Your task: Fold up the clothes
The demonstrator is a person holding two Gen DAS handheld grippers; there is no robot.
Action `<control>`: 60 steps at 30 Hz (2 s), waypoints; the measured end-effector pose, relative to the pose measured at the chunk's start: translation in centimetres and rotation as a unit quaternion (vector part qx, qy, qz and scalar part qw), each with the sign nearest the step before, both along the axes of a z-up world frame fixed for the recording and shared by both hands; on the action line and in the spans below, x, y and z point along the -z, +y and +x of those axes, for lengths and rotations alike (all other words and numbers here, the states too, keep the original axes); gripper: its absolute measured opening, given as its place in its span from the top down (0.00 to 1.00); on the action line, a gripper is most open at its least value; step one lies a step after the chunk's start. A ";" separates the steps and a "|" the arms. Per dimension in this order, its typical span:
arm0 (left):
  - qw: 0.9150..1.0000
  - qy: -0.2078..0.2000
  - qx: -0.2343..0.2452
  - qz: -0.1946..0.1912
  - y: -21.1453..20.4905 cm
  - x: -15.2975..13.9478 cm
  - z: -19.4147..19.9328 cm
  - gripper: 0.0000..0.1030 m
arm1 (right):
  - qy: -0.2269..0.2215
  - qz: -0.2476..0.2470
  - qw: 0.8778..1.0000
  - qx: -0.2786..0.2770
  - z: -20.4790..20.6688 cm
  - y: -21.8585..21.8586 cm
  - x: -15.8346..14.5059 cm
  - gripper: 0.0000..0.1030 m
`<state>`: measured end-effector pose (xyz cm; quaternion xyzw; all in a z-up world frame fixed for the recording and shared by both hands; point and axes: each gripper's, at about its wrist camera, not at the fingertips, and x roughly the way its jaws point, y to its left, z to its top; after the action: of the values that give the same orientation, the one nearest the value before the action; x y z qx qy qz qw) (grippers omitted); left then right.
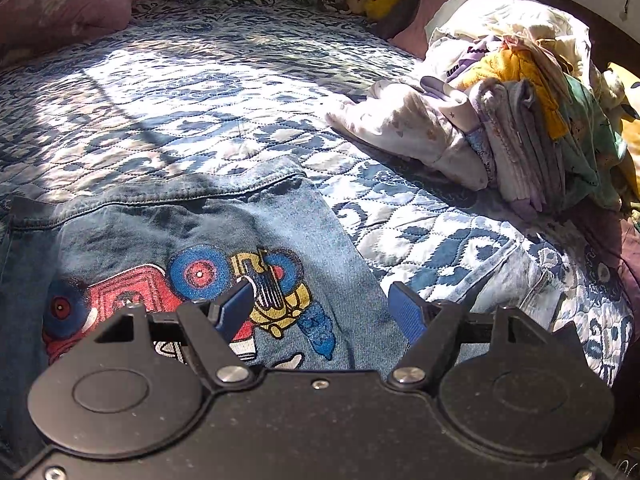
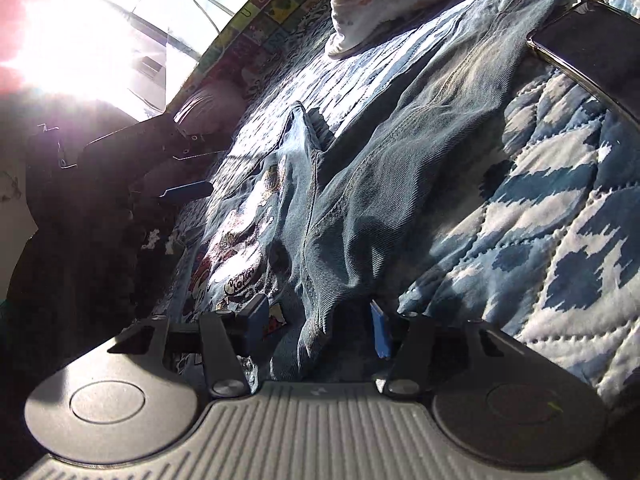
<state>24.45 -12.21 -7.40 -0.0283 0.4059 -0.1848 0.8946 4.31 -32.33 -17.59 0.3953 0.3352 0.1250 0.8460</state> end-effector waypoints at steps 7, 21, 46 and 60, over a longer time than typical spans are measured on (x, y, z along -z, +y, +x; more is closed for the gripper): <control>0.998 0.023 0.010 0.054 -6.1 0.8 6.5 0.33 | -0.003 0.003 1.000 0.002 0.2 -0.4 0.4 0.67; 0.990 0.074 0.016 0.123 -8.5 4.6 10.8 0.89 | -0.026 -0.057 0.998 -0.001 -0.1 0.4 -0.4 0.81; 0.999 0.012 -0.033 -0.042 5.7 1.9 8.0 0.96 | -0.202 -0.315 0.917 -0.141 -2.4 10.2 -5.6 0.92; 0.995 0.032 -0.072 -0.054 9.6 4.8 7.8 0.96 | -0.182 -0.354 0.890 -0.224 -1.2 13.9 -4.6 0.91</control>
<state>32.24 -2.58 -12.17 -0.1120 0.4203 -0.1403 0.8895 3.11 -18.41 -12.97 -0.0458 0.2771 0.2544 0.9254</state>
